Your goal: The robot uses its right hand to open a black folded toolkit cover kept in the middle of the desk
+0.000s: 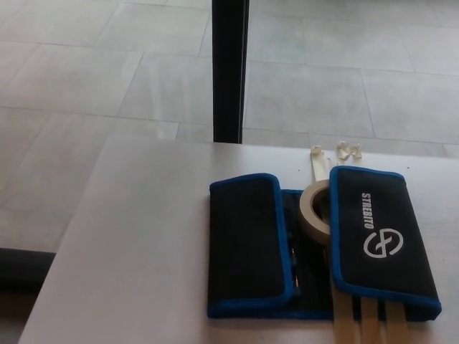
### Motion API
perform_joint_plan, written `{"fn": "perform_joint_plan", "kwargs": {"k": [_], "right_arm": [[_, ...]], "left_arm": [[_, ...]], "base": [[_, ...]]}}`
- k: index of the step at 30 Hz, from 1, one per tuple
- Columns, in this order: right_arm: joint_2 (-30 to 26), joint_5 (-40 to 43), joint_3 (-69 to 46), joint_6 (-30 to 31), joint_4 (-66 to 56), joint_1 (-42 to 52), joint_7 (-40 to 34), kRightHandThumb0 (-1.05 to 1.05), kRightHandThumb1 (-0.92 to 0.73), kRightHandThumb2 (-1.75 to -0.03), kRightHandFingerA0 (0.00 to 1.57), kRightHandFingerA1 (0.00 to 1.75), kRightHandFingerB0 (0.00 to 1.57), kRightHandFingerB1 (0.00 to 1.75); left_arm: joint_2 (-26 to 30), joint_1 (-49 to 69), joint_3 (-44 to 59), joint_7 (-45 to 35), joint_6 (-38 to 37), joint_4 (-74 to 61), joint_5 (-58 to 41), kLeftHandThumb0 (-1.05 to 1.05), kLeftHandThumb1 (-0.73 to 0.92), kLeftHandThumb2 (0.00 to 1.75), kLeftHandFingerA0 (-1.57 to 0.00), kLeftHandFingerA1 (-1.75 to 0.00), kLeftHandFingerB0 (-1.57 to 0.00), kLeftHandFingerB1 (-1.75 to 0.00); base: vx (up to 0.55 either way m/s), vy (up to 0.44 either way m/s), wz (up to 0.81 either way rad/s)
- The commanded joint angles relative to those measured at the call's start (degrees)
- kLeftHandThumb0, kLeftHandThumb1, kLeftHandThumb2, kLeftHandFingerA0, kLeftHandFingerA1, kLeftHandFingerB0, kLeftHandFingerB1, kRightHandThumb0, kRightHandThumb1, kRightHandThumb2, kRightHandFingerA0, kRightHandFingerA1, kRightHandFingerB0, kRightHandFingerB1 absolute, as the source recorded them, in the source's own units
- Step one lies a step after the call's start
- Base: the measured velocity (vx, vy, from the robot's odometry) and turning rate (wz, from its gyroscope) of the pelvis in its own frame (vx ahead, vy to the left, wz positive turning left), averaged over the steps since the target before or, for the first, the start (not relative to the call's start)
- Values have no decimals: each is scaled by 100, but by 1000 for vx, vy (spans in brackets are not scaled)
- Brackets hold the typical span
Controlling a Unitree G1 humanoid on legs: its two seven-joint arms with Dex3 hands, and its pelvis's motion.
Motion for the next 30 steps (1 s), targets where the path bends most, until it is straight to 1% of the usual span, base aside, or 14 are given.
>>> {"fn": "perform_joint_plan", "kwargs": {"k": [1,2,3,4,6,11,13,16,17,21,22,25,26,30], "right_arm": [[-571,-3063,2892,-1621,-557,119,1195,-53,-38,-69,7,49,15,39],[-582,-3077,3025,-1606,-514,65,1259,-44,-51,-57,9,46,20,30],[-589,-3144,3200,-1610,-441,-8,1326,-43,-53,-57,10,45,19,31],[-593,-3160,3273,-1591,-415,-33,1339,-43,-53,-57,10,45,19,31],[-621,-3189,3448,-1535,-367,-84,1350,-43,-55,-58,9,48,18,30],[-773,-3635,3913,-1412,-187,-200,1168,-48,-61,-59,14,45,21,30],[-844,-3832,4073,-1259,-197,-236,1083,-51,-62,-59,16,44,22,30],[-948,-4051,4278,-1239,-179,-248,1016,-52,-62,-59,19,44,24,31],[-982,-4140,4350,-1291,-141,-254,957,-53,-63,-59,21,46,25,31],[-1065,-4337,4630,-1280,-103,-251,894,-53,-64,-60,17,46,24,32],[-1115,-4449,4713,-1356,-53,-257,826,-54,-64,-59,19,48,25,33],[-1209,-4598,4848,-1369,-9,-330,743,-57,-66,-60,19,51,23,35],[-1247,-4657,4890,-1400,41,-360,686,-56,-65,-60,19,53,24,36],[-1414,-4906,5073,-1511,291,-496,519,-55,-65,-60,19,55,25,36]], "left_arm": [[111,-38,13,3,101,54,-45,-102,23,141,-50,-111,-24,-100],[106,-43,17,9,99,65,-47,-102,13,141,-40,-115,-30,-114],[103,-51,14,10,109,72,-44,-105,23,140,-43,-106,-13,-92],[109,-56,9,3,132,57,-43,-105,23,140,-43,-106,-13,-92],[113,-30,-8,-23,91,51,-28,-102,22,138,-40,-105,-32,-102],[125,0,-37,-48,36,57,3,-105,22,140,-47,-111,-33,-105],[138,-3,-80,-53,53,47,44,-105,19,137,-37,-105,-24,-100],[148,26,-111,-96,11,0,65,-105,20,137,-46,-109,-37,-107],[149,27,-115,-97,19,-13,65,-105,22,139,-38,-105,-23,-100],[163,-29,-54,-55,93,41,12,-102,23,139,-45,-107,-25,-99],[161,-40,-46,-39,102,37,5,-105,21,140,-30,-102,-12,-94],[164,-65,5,17,183,36,-42,-105,23,141,-33,-103,-9,-92],[163,-67,7,21,185,31,-44,-105,17,140,-42,-110,-27,-104],[182,-45,-23,-34,110,24,-15,-103,25,141,-43,-108,-31,-103]], "base": [[0,0,0],[0,0,0],[0,0,0],[0,0,0],[0,0,0],[0,0,0],[0,0,0],[0,0,0],[0,0,0],[0,0,0],[0,0,0],[0,0,0],[0,0,0],[0,0,0]]}}
